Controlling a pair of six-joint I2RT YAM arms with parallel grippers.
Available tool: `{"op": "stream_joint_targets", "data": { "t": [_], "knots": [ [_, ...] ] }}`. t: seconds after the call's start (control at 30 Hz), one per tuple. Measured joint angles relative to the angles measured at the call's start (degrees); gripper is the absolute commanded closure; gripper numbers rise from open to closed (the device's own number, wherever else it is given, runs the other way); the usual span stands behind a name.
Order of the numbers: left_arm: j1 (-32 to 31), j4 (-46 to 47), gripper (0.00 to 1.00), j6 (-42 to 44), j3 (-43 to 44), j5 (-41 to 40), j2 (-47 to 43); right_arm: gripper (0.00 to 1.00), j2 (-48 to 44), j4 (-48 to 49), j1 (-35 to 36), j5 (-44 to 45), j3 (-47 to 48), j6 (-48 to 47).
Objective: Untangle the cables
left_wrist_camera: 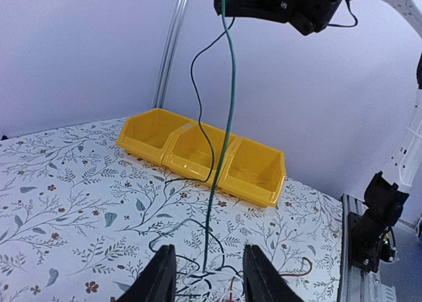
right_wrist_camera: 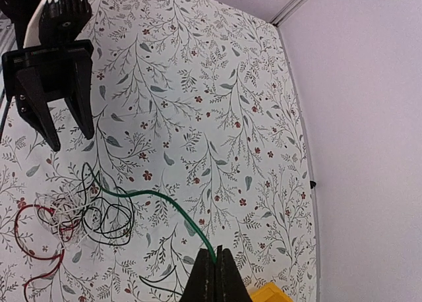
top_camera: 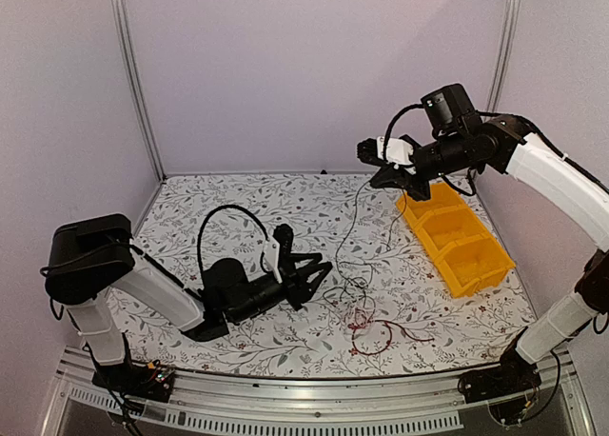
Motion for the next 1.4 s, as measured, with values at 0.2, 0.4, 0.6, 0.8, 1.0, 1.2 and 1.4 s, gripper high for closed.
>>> {"op": "stream_joint_targets", "data": {
  "t": [0.2, 0.4, 0.6, 0.8, 1.0, 1.2, 1.4],
  "knots": [
    [0.1, -0.9, 0.53, 1.6, -0.9, 0.0, -4.8, 1.00, 0.0, -3.4, 0.8, -1.8, 8.1, 2.4],
    [0.1, -3.6, 0.51, 3.3, 1.2, 0.1, -6.2, 1.00, 0.2, -4.5, 2.1, -3.1, 15.1, 4.3],
    [0.1, -4.2, 0.51, 5.6, 8.5, 0.9, -1.7, 1.00, 1.0, -4.8, 2.3, -4.8, 22.6, 6.2],
    [0.1, -7.4, 0.53, 5.9, 16.9, 2.9, 7.0, 1.00, 3.1, -3.0, 2.1, -4.9, 34.1, 10.4],
    [0.1, -9.3, 0.56, 3.6, 19.1, 4.7, 15.4, 1.00, 3.5, 3.5, -0.6, -3.2, 43.4, 16.5],
    [0.1, -8.9, 0.55, 0.6, 18.1, 5.5, 17.4, 1.00, 2.9, 9.8, -7.9, 0.7, 40.1, 20.5],
    [0.1, -8.1, 0.55, -0.1, 12.8, 5.0, 12.7, 1.00, 1.1, 16.7, -20.2, -0.2, 23.7, 22.9]
  ]
}}
